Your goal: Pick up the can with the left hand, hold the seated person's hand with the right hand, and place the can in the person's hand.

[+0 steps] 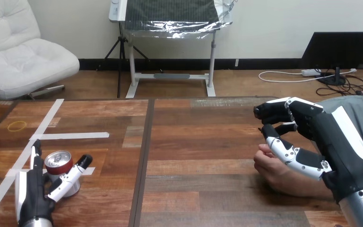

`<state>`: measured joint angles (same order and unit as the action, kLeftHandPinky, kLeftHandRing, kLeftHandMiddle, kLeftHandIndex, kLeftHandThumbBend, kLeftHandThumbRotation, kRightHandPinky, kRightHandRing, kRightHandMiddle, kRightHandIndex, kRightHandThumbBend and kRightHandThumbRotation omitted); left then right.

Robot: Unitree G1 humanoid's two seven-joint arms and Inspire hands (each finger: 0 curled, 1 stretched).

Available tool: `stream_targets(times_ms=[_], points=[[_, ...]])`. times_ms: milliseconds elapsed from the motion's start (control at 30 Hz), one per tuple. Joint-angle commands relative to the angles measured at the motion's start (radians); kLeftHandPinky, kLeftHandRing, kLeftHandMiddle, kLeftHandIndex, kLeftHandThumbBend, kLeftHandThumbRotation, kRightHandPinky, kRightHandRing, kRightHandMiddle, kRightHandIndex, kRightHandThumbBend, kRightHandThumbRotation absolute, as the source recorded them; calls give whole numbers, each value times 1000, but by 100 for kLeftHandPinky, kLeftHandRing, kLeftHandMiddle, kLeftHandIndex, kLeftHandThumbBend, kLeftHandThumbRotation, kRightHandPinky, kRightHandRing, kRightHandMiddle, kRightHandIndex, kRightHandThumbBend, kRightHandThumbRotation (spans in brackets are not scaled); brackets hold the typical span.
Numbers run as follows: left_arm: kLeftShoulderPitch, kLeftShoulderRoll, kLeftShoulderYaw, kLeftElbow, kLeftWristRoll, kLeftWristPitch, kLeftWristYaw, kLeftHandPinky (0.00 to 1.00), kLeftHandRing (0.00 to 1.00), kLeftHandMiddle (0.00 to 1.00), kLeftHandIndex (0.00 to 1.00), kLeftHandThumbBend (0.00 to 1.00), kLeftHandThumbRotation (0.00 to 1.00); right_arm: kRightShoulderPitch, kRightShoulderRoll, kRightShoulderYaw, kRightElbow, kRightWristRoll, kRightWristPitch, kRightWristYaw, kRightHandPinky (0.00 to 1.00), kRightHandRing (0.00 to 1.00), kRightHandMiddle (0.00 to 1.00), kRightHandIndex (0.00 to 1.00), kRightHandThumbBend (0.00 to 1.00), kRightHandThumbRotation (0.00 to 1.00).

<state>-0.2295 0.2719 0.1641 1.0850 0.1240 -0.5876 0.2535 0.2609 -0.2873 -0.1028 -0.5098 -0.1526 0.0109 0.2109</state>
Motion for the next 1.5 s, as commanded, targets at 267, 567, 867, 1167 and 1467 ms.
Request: stream_targets(times_ms=[267, 567, 867, 1167, 1467], points=[[-80, -16, 10, 108, -47, 85, -51, 89, 95, 98, 99, 100, 52, -61, -20, -24, -60, 10, 5, 1, 62, 70, 70, 63, 32, 0], [-88, -23, 11, 110, -67, 79, -65, 87, 94, 97, 97, 100, 50, -59, -26, -27, -63, 13, 8, 6, 62, 70, 70, 63, 32, 0], [-93, -25, 6, 106, -61, 75, -59, 84, 91, 93, 93, 100, 49, -61, -26, -30, -62, 18, 10, 14, 62, 70, 70, 63, 32, 0], [-95, -24, 7, 103, -64, 62, -68, 80, 86, 88, 89, 97, 46, -63, -28, -30, -65, 9, 16, 18, 62, 70, 70, 63, 32, 0], [-97, -17, -7, 97, -48, 74, -68, 74, 81, 84, 85, 96, 44, -65, -28, -26, -71, 3, 29, 18, 62, 69, 69, 63, 32, 0]])
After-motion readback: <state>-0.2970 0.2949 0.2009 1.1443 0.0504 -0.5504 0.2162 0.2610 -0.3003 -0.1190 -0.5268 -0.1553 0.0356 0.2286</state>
